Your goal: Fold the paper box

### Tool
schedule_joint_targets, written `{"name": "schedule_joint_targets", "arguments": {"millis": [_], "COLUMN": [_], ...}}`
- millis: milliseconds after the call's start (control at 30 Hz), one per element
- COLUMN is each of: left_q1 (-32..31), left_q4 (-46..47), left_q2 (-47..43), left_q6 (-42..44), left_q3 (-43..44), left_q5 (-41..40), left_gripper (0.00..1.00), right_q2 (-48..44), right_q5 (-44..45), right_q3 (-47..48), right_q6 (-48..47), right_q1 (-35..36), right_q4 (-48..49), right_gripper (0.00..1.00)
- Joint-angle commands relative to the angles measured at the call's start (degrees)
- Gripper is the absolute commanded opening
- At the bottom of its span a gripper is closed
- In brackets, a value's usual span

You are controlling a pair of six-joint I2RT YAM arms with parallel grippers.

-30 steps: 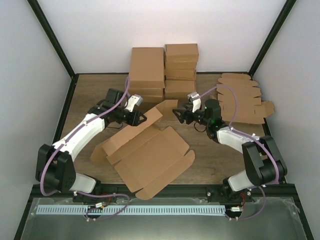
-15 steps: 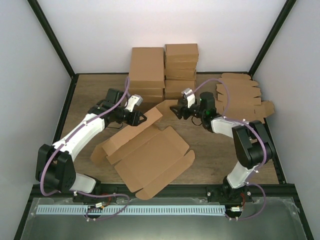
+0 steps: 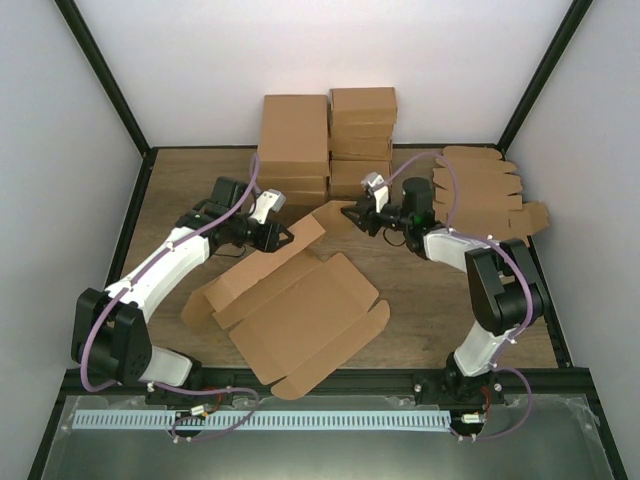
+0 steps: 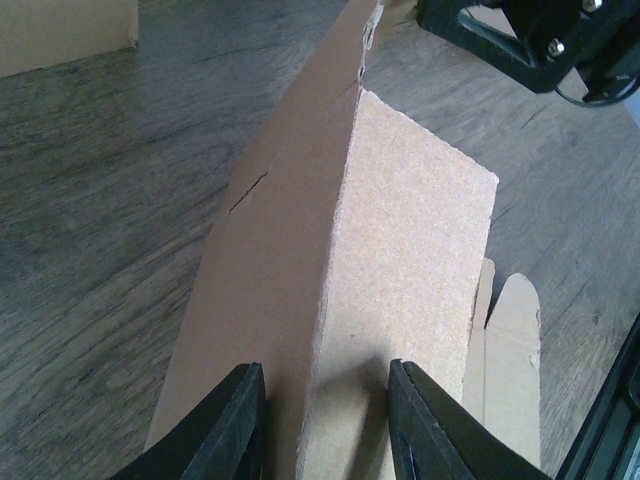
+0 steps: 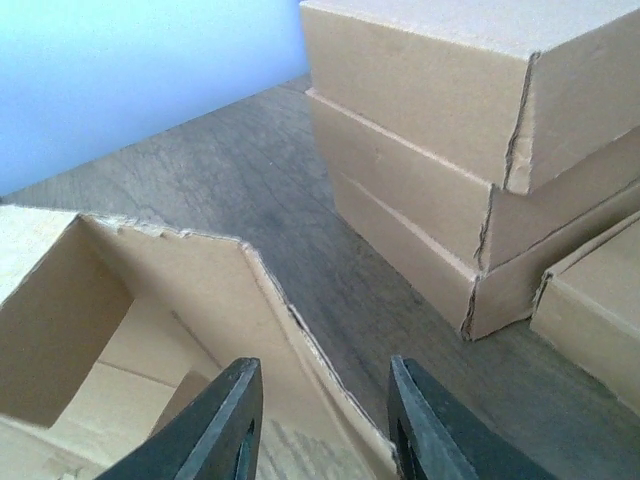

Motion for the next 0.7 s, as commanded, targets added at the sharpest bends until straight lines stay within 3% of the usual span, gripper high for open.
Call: {"name": "schedule_joint_targets", "arguments": {"millis": [0,367,667], "left_q1": [0.38,0.84,0.91], "left_q4": [-2.13,-1.94,-1.83], "left_q2": [1.97,1.14,0.47], "left_q6": [-0.23,-0.58,-0.71], "left_q3": [-0.75,-0.82,-0.82], "left_q5": [-1.51,0.32,0.66], "left_gripper": [0.36,0.36,0.36], "right_q2": [-4.33,-8.59,-14.81], "right_q5": [0.64,6.26,17.21], "right_q3": [-3.98,-5.74,-1.12], "right_q6": [1.88,0.26,4.86], "right_q1": [0.58,3.67,9.96], "right_q4": [5.06,1.86,-12.56], "right_gripper": [0.34,0.02,0.01]}}
